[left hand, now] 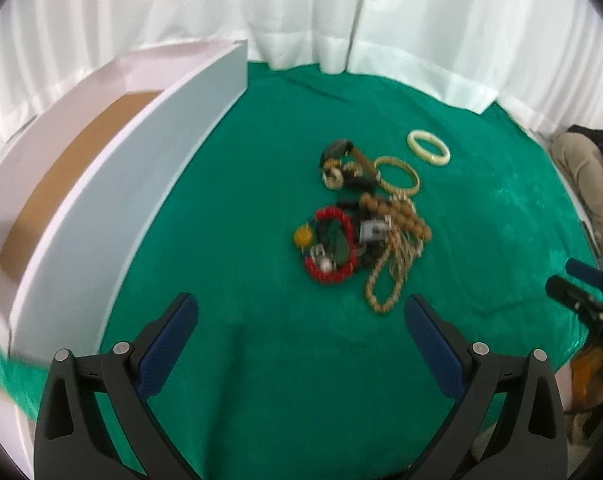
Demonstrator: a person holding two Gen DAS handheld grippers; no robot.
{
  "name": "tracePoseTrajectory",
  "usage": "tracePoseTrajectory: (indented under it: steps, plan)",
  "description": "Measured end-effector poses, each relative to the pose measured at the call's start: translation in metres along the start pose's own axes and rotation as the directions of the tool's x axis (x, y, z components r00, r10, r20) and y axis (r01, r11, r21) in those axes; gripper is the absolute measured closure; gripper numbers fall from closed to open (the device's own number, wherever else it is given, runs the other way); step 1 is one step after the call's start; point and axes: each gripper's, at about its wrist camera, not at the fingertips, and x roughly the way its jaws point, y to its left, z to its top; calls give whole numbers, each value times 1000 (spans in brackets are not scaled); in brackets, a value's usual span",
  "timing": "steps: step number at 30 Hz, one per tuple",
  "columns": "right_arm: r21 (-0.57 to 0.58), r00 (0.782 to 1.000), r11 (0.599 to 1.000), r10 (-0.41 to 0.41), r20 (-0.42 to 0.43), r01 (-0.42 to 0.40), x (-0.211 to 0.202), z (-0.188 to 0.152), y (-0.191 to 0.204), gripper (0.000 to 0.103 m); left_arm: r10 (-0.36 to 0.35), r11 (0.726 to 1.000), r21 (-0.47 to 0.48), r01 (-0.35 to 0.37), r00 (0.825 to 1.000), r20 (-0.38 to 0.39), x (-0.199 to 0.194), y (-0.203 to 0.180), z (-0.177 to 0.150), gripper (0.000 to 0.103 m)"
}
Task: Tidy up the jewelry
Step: 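Lower the left tool onto the red beaded bracelet and close it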
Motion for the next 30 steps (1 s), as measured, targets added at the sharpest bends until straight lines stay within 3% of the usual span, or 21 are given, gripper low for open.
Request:
tracePoseTrajectory:
  steps: [7, 8, 10, 14, 17, 19, 30]
  plan:
    - [66, 1000, 998, -6, -2, 6, 5, 6, -16, 5, -69, 996, 54, 74, 993, -95, 70, 20, 32, 3]
    - [64, 1000, 998, 0, -12, 0, 7, 3, -14, 5, -65, 996, 56, 71, 993, -99, 80, 23, 36, 5]
    - [64, 999, 998, 10, -36, -8, 12, -5, -12, 5, -61, 996, 63, 68, 992, -106, 89, 24, 37, 20]
    - [84, 996, 996, 25, -89, -18, 24, -17, -15, 5, -59, 989, 127, 73, 992, -114, 103, 15, 36, 27]
    - [101, 994, 995, 29, -102, -19, 27, -17, -18, 5, -57, 977, 201, 75, 994, -94, 108, 3, 33, 50]
    - [100, 995, 995, 26, -93, -17, 26, -14, -18, 5, -63, 971, 222, 85, 992, -106, 110, -1, 33, 72]
    - [80, 998, 997, 22, -66, -17, 26, 4, -20, 5, -33, 955, 288, 65, 993, -113, 114, -15, 31, 74]
